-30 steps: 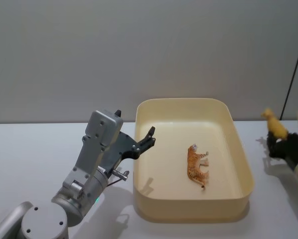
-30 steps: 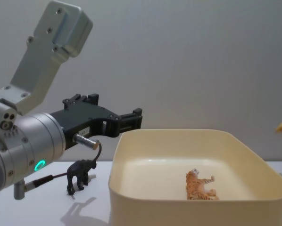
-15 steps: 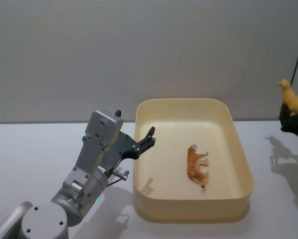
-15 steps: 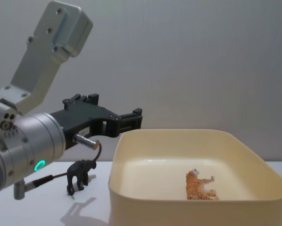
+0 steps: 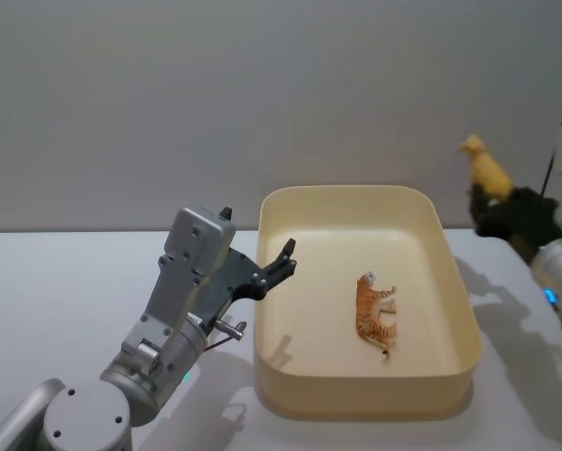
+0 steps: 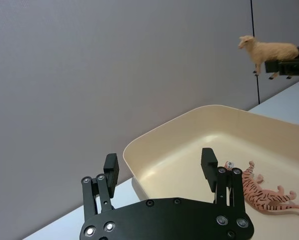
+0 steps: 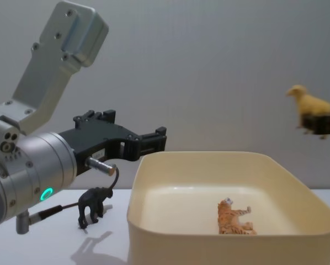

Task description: Pick up the toy alternately with two hands and place it into the central storage box.

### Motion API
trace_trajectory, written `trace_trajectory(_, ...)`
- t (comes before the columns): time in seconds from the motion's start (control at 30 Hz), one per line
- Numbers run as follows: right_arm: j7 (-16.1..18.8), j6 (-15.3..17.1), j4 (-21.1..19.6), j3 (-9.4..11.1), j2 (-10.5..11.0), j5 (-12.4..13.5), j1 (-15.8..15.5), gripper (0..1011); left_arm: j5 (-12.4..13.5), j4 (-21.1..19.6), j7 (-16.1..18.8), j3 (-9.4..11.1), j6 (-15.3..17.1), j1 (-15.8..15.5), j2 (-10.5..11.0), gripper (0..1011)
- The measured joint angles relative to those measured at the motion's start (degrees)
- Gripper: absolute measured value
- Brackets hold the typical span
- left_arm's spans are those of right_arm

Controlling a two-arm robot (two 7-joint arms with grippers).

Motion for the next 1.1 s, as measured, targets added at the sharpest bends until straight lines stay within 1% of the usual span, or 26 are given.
trace_trajectory(0.3, 2.0, 2.8, 2.6, -3.1, -3.3, -2.1, 2.4, 360, 0.0, 0.0, 0.0, 0.0, 0.0, 0.0, 0.0, 1002)
trace_trajectory(0.33, 2.1, 3.0, 2.8, -3.4, -3.5, -2.3, 2.6, 384, 0.0, 0.0, 0.0, 0.0, 0.0, 0.0, 0.0, 1001)
trace_trajectory(0.37, 2.2, 3.1, 3.0, -3.5, -3.7, -2.5, 2.7, 436, 0.0, 0.0, 0.0, 0.0, 0.0, 0.0, 0.0, 1001)
trace_trajectory(0.4, 2.3, 3.3, 3.2, -3.7, -3.9, -2.6, 2.9, 436, 0.0, 0.0, 0.0, 0.0, 0.0, 0.0, 0.0, 1002)
trace_trajectory(0.43, 2.4, 3.5, 3.4, -3.9, -4.2, -2.8, 3.0, 485, 0.0, 0.0, 0.0, 0.0, 0.0, 0.0, 0.0, 1002)
trace_trajectory(0.53, 2.7, 4.0, 4.0, -4.4, -4.7, -3.2, 3.5, 561, 0.0, 0.0, 0.0, 0.0, 0.0, 0.0, 0.0, 1002)
trace_trajectory(0.63, 2.9, 4.2, 4.3, -4.8, -5.1, -3.5, 3.7, 662, 0.0, 0.0, 0.0, 0.0, 0.0, 0.0, 0.0, 1002)
trace_trajectory(0.73, 3.0, 4.2, 4.4, -4.8, -5.2, -3.5, 3.8, 757, 0.0, 0.0, 0.0, 0.0, 0.0, 0.0, 0.0, 1002)
trace_trajectory(0.83, 2.8, 4.1, 4.2, -4.6, -5.1, -3.2, 3.7, 823, 0.0, 0.0, 0.0, 0.0, 0.0, 0.0, 0.0, 1001)
trace_trajectory(0.87, 2.6, 4.0, 3.9, -4.2, -4.8, -2.8, 3.6, 865, 0.0, 0.0, 0.0, 0.0, 0.0, 0.0, 0.0, 1002)
trace_trajectory(0.9, 2.4, 3.9, 3.7, -4.0, -4.7, -2.6, 3.5, 865, 0.0, 0.0, 0.0, 0.0, 0.0, 0.0, 0.0, 1001)
trace_trajectory(0.97, 1.9, 3.6, 3.2, -3.4, -4.2, -1.7, 3.2, 942, 0.0, 0.0, 0.0, 0.0, 0.0, 0.0, 0.0, 1001)
trace_trajectory(1.03, 1.5, 3.4, 2.7, -2.9, -3.8, -1.2, 2.9, 977, 0.0, 0.0, 0.0, 0.0, 0.0, 0.0, 0.0, 1001)
trace_trajectory(1.07, 1.0, 3.2, 2.2, -2.3, -3.4, -0.4, 2.6, 1001, 0.0, 0.0, 0.0, 0.0, 0.0, 0.0, 0.0, 1002)
trace_trajectory(1.1, 0.8, 3.1, 1.9, -2.1, -3.2, 0.0, 2.5, 1001, 0.0, 0.0, 0.0, 0.0, 0.0, 0.0, 0.0, 1001)
